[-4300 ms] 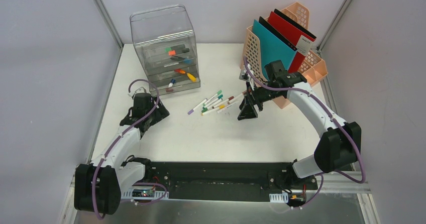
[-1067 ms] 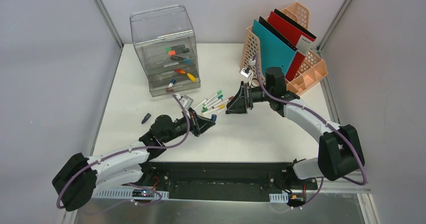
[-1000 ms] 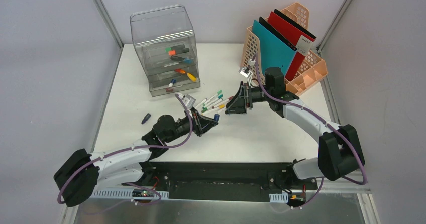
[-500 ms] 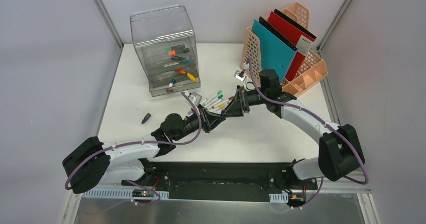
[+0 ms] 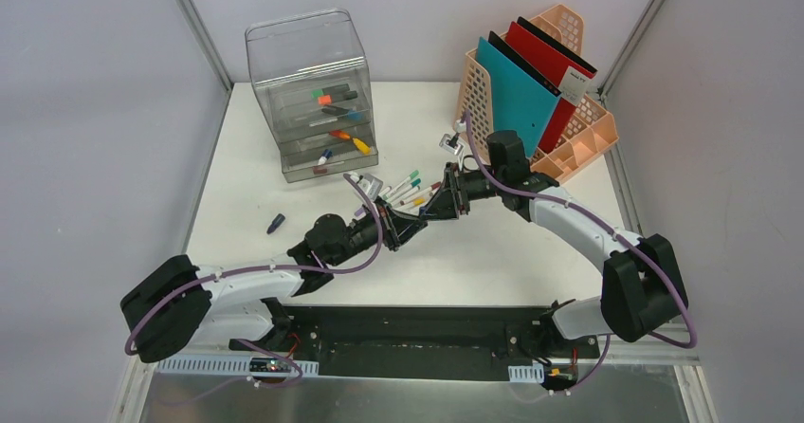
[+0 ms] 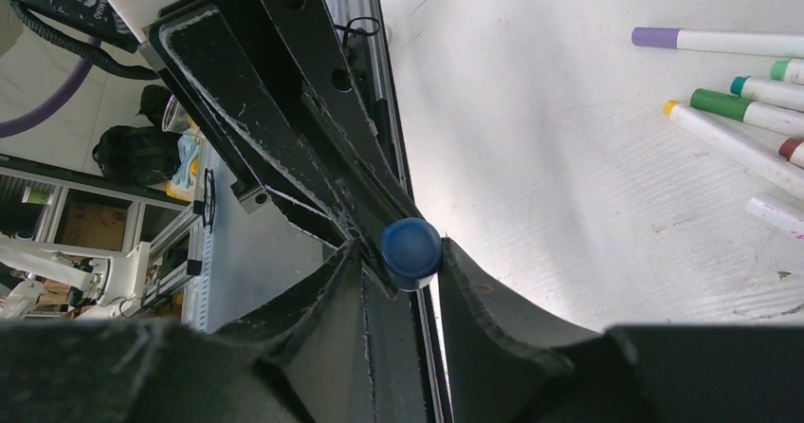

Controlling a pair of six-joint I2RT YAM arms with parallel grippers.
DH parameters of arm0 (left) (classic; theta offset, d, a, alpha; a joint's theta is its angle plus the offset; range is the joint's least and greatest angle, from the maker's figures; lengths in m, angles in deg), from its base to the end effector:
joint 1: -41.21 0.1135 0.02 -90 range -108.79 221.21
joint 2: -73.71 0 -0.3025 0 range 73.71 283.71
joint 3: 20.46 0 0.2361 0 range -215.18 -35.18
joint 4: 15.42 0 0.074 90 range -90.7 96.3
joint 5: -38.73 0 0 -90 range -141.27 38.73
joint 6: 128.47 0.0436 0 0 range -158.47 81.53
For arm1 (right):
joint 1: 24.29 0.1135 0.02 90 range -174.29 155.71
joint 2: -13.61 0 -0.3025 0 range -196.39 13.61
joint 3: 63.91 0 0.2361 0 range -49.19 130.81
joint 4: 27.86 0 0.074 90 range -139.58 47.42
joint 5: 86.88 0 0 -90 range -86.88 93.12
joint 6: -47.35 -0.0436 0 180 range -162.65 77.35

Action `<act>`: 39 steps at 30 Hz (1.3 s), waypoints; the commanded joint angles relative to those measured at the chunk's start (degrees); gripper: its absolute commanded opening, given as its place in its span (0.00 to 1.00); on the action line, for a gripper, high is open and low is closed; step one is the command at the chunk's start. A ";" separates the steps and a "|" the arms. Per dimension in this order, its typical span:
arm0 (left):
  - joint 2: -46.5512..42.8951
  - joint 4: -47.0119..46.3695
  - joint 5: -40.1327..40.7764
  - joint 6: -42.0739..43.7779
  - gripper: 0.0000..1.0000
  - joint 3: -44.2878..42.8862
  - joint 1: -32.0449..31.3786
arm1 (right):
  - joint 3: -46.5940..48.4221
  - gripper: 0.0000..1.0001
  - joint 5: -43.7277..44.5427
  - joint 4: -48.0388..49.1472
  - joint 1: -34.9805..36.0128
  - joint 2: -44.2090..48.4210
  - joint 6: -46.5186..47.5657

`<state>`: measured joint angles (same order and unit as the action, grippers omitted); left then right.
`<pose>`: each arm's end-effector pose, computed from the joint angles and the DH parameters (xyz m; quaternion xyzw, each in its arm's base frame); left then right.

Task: Organize the desk
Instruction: Place the stationery in the drawer.

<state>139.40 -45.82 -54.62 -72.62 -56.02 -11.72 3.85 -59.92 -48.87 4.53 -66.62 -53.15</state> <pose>0.1289 -0.1748 0.2712 0.1355 0.6923 -0.5030 0.4994 0.2243 0.1678 0.3089 -0.3639 0.7019 0.5694 0.2252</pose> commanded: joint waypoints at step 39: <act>1.66 -2.61 -1.92 -0.48 0.00 -2.12 -0.60 | 4.36 0.00 -5.12 -1.52 0.67 -1.39 0.91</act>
<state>141.24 -47.26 -56.42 -72.77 -56.37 -11.76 5.55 -61.26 -51.45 3.94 -68.45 -51.95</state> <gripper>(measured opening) 0.084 0.263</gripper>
